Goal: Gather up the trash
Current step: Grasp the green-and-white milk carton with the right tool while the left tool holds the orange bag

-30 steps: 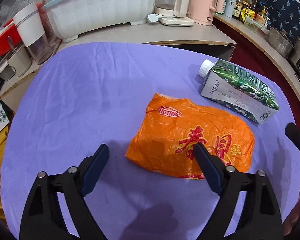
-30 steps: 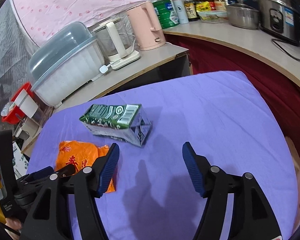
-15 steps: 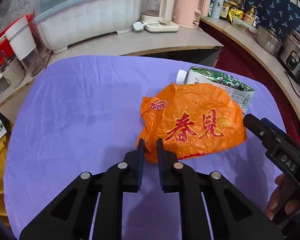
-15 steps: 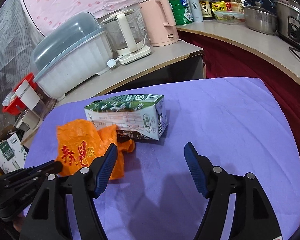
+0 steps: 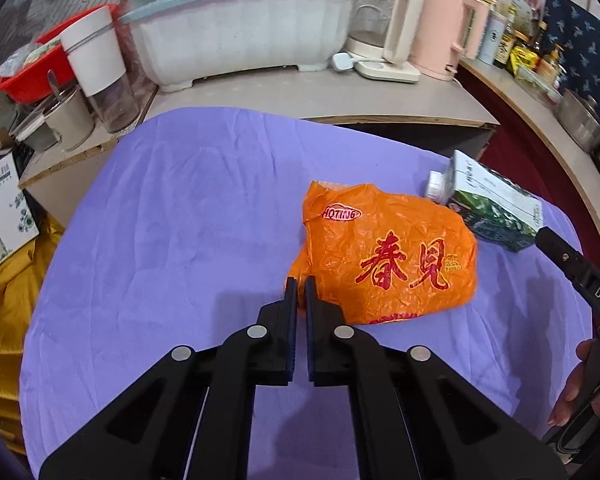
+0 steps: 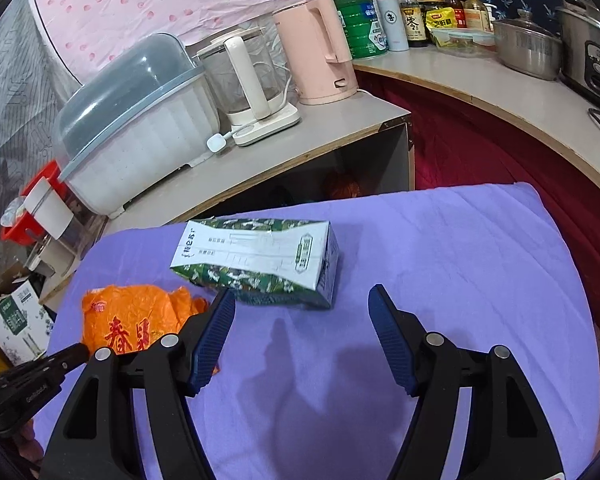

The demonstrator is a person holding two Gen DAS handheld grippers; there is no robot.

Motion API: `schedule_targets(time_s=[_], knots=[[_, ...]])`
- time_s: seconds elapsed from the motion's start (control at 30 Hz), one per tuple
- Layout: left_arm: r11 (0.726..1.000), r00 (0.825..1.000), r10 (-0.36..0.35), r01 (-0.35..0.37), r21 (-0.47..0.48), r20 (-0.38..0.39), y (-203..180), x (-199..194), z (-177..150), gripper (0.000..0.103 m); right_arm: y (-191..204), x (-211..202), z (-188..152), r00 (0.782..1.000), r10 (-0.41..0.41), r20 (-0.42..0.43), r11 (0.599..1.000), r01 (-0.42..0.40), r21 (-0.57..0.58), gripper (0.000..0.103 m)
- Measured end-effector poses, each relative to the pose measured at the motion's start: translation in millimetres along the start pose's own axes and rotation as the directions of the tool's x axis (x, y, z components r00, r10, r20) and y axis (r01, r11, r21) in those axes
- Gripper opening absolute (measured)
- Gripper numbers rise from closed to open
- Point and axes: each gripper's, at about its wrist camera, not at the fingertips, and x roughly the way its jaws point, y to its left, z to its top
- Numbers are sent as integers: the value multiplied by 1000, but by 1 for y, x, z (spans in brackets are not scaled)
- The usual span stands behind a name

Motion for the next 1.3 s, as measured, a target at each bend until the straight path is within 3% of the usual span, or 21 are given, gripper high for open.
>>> schedule_targets(time_s=[0.2,0.37,0.57,0.7,0.87,0.97,1.1,1.3], knots=[[991,993,108,-104,-81,43,12,-1,10,3,3,14,26,1000,25,14,1000,-25,5,67],[992,994,101,-98,-81,35,8,2,12,3,10,34,51,998,66,-6,998,-66,-9,67],[993,995,103,-101,-64,19,-1,8,10,3,15,62,57,989,80,-121,995,-87,-51,67],[994,995,105,-104,-41,3,-6,13,9,3,18,57,42,973,107,-206,989,-125,-75,67],[996,997,79,-79,-29,-20,-9,11,-3,3,23,32,3,960,133,-245,984,-157,-83,67],[998,998,61,-61,-3,-30,-15,5,-16,3,29,20,-23,961,102,-255,985,-134,-111,67],[999,998,39,-38,24,-49,-24,-1,-35,3,33,14,-45,965,75,-250,988,-106,-110,66],[999,998,30,-29,18,-55,-25,-7,-41,3,31,16,-43,982,61,-181,996,-71,-53,65]])
